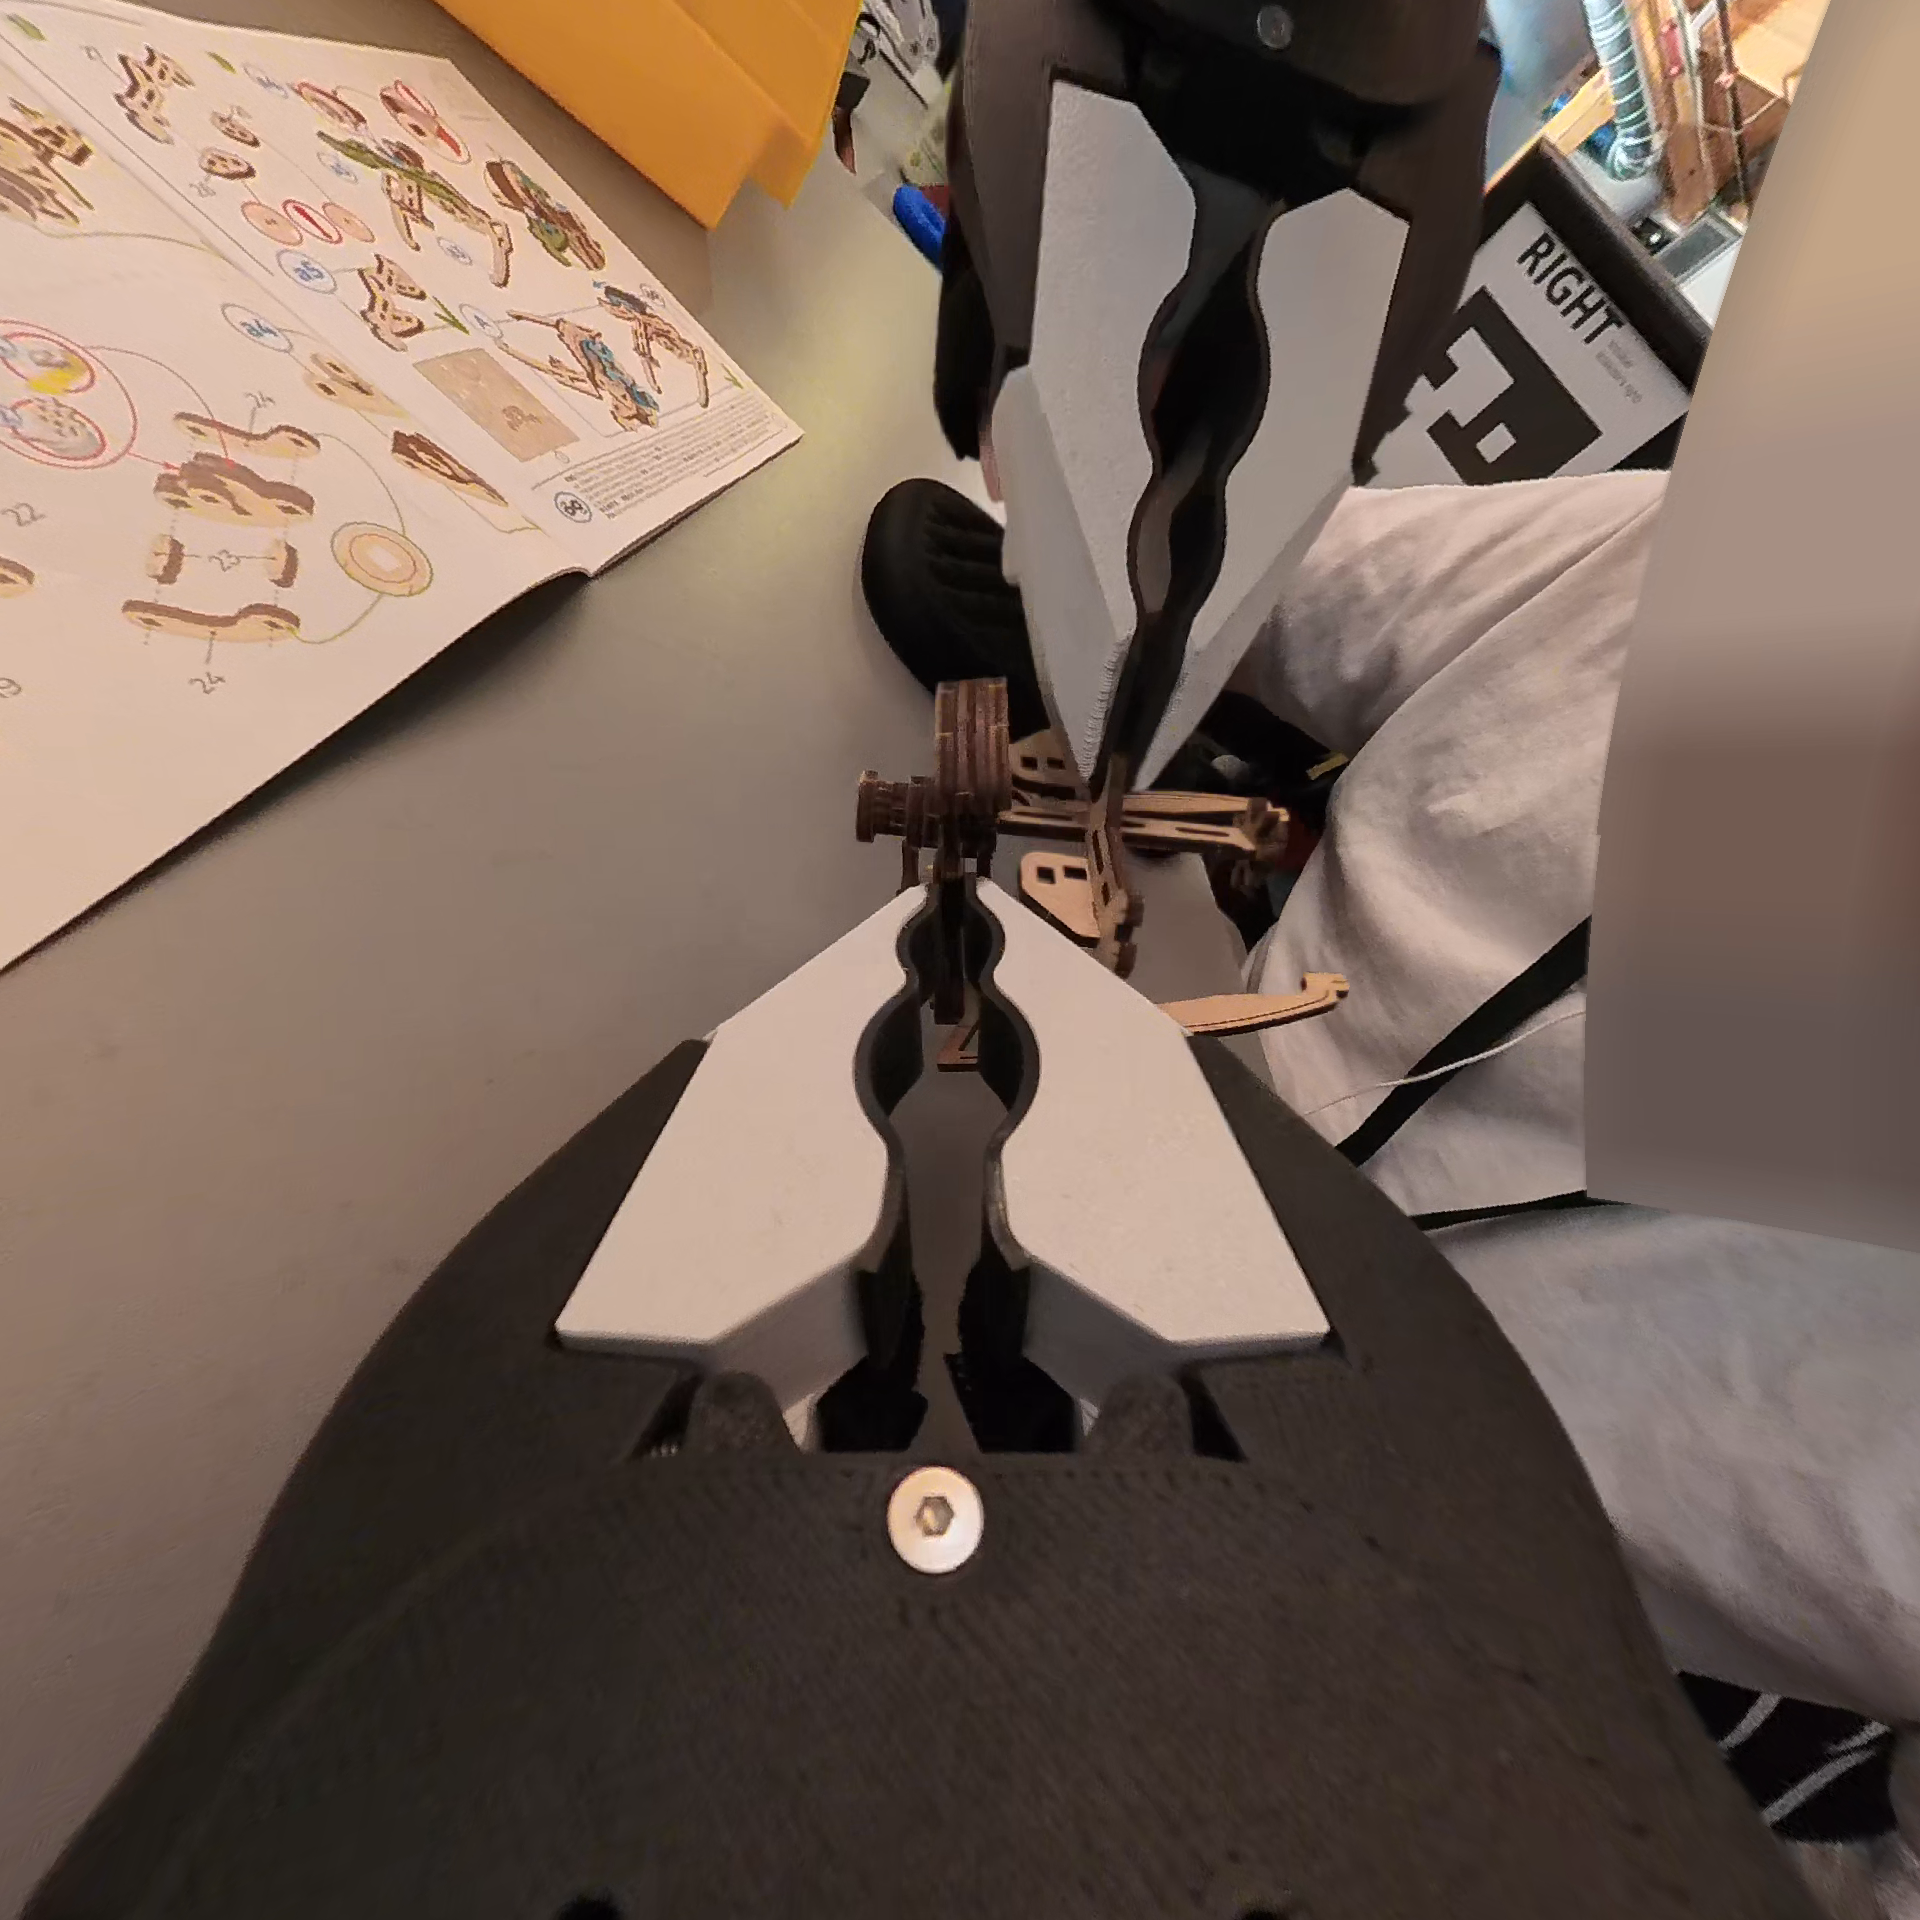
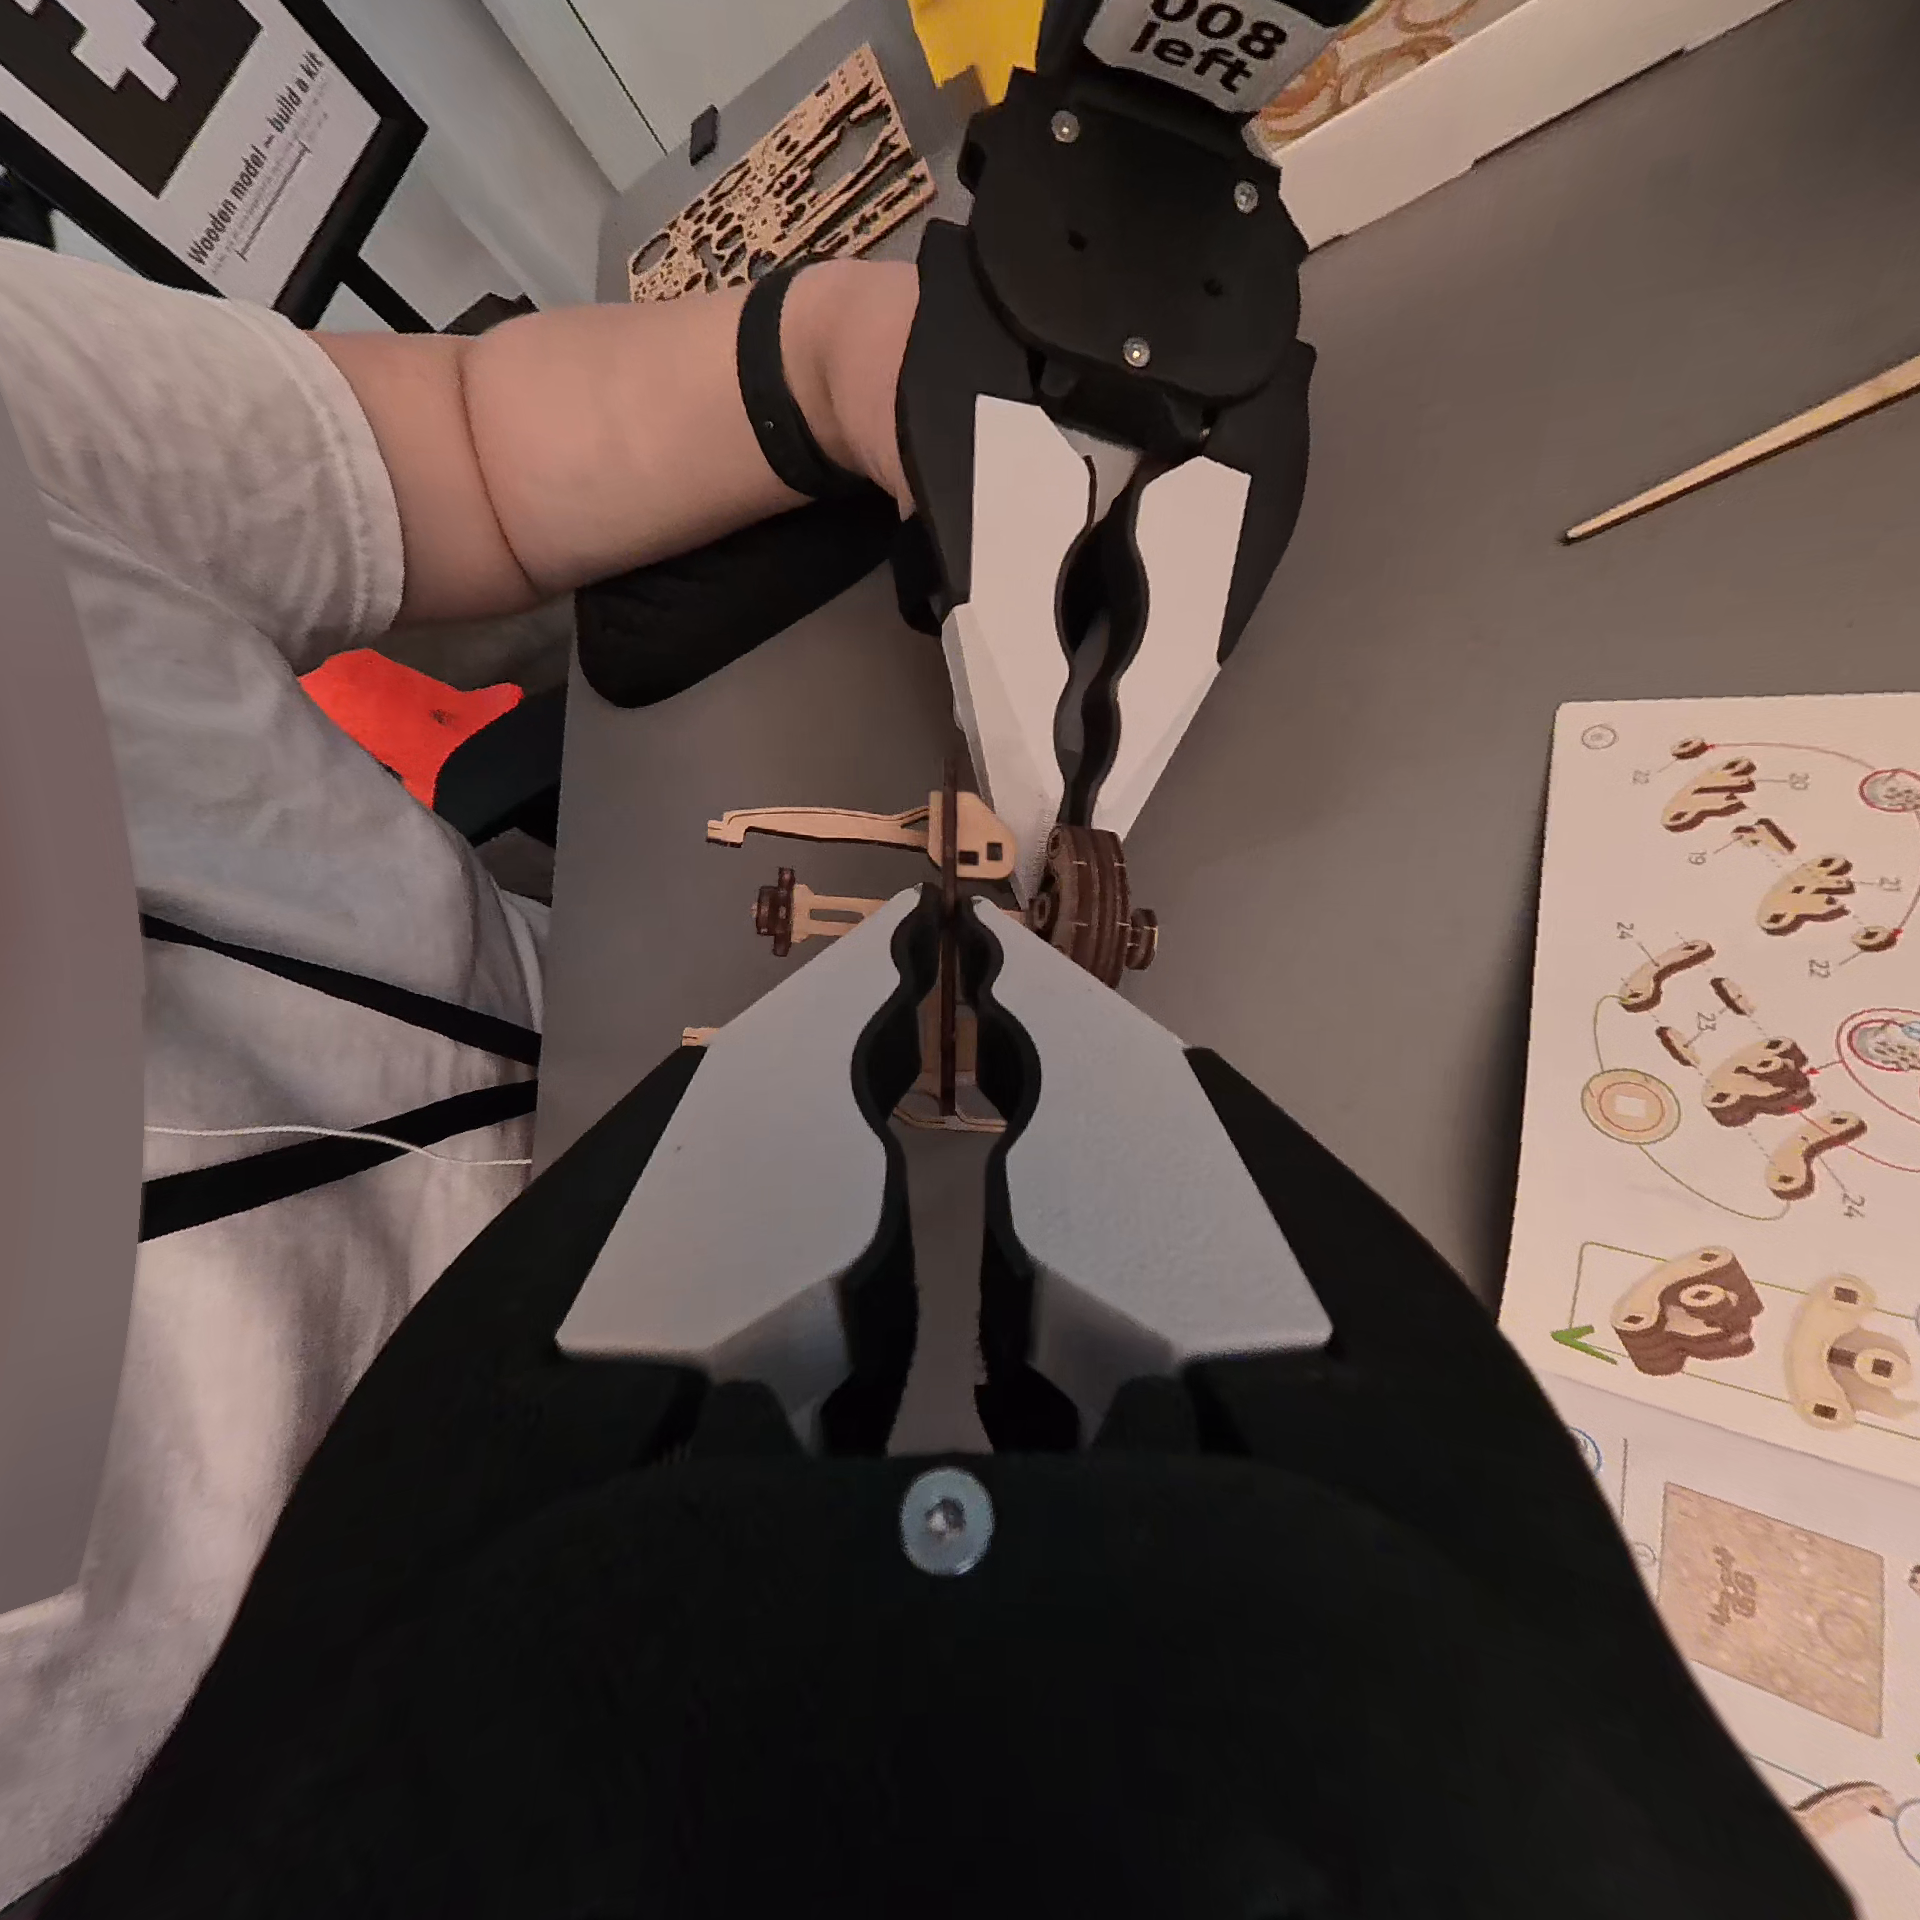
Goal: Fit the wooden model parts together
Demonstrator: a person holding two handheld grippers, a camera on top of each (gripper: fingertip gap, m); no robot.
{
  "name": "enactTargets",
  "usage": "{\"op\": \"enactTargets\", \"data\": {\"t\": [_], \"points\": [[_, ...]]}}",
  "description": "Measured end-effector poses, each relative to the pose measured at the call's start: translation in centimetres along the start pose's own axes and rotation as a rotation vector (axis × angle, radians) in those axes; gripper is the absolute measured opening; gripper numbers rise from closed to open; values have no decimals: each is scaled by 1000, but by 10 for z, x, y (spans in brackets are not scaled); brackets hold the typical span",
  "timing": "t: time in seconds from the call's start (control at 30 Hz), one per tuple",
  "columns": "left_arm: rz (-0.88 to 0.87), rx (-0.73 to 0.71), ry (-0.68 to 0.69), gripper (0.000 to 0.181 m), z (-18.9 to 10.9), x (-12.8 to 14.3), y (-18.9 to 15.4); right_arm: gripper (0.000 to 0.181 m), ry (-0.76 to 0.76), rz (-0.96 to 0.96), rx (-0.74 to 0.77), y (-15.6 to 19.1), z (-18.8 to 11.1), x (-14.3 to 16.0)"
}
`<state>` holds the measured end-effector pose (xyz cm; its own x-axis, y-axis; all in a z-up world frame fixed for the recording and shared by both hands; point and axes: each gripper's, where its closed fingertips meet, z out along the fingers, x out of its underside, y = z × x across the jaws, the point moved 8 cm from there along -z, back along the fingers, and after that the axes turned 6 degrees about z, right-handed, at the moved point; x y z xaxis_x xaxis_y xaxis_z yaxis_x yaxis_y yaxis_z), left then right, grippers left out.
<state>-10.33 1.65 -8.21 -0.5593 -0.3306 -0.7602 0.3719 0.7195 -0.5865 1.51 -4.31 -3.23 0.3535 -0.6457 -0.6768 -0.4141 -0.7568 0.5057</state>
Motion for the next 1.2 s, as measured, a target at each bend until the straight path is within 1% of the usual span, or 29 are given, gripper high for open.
{"op": "enactTargets", "data": {"t": [0.17, 0.37, 0.6, 0.93, 1.2], "points": [[-5, 19, -17, 0, 0, -1, -1, 1, 5, -70, 5, 5, 0, -1], [-8, 43, -58, 0, -1, -3, -3, 1, -30, -113, 27, 6, -4, -3], [8, 21, -18, 0, 1, 0, -1, 1, -28, -122, 56, 3, -1, 2], [-20, 45, -39, 0, 2, -1, -2, 1, -40, -125, 58, 3, -2, 2], [5, 22, -21, 0, 2, 1, -2, 1, -27, -142, 61, 3, 1, 4]]}}
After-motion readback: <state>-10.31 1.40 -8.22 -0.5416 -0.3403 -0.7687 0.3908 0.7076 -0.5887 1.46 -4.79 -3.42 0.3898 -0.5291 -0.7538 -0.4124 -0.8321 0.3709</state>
